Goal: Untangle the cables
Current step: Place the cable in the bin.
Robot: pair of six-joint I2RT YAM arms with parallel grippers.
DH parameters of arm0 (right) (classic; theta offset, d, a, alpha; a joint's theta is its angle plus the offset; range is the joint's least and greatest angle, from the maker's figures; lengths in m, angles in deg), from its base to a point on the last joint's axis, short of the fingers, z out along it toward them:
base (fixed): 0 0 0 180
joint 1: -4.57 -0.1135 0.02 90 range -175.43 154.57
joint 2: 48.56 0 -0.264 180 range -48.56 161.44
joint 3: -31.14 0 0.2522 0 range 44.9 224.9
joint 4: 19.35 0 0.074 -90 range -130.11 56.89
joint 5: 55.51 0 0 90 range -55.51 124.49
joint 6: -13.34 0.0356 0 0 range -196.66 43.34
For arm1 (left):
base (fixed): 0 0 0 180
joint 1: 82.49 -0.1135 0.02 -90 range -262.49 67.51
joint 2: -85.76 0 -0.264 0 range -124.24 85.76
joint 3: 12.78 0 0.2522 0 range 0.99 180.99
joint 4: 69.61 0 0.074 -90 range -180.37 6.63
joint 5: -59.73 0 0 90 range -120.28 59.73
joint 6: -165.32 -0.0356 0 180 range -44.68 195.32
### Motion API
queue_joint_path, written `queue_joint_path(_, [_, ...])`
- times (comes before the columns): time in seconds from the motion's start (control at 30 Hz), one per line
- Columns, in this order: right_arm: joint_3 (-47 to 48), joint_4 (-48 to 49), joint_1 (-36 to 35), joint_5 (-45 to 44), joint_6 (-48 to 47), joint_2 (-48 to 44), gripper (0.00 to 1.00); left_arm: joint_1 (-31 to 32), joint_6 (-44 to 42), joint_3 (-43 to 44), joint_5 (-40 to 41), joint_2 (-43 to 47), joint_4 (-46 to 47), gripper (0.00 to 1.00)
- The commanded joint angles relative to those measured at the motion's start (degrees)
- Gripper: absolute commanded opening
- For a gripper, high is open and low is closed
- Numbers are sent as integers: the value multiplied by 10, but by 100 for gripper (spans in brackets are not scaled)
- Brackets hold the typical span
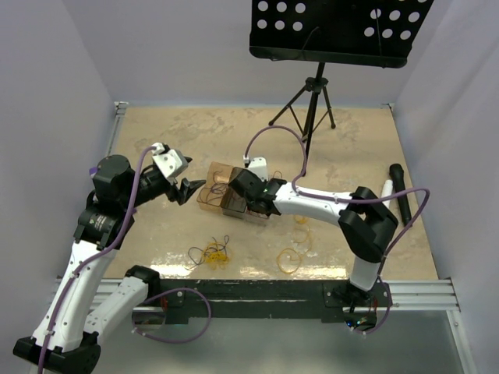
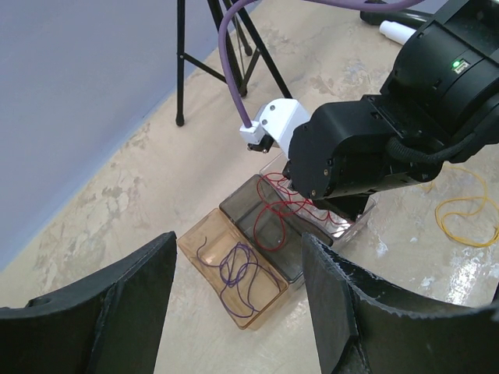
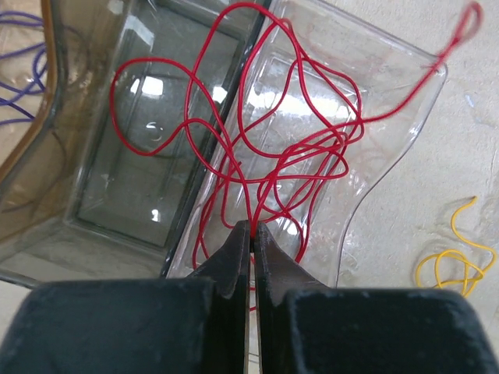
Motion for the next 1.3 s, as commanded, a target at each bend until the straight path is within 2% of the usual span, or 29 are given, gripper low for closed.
queue_joint_path(0.0, [18,-2,1,-17,-20,18,0,1,-8,12,3,5,7,70])
queue_joint_path(0.27, [-9,59,31,41,-32,56,0,1,-14,15,7,7,2,70])
queue_joint_path(0.47, [-15,66,31,61,-37,46,1,1,-15,14,10,5,3,70])
queue_joint_path(0.63, [-30,62,31,73,-35,0,37,1,-13,17,5,3,7,70])
queue_joint_path(0.7, [-35,55,31,76,-32,-29,44,1,-13,19,7,3,6,70])
queue_joint_path(0.97, [-1,13,31,62,-45,-111,46,1,-8,18,9,0,9,70])
queue_joint_path(1.27, [96,-10,21,37,-103,-3,50,0,28,6,32,-12,12,70])
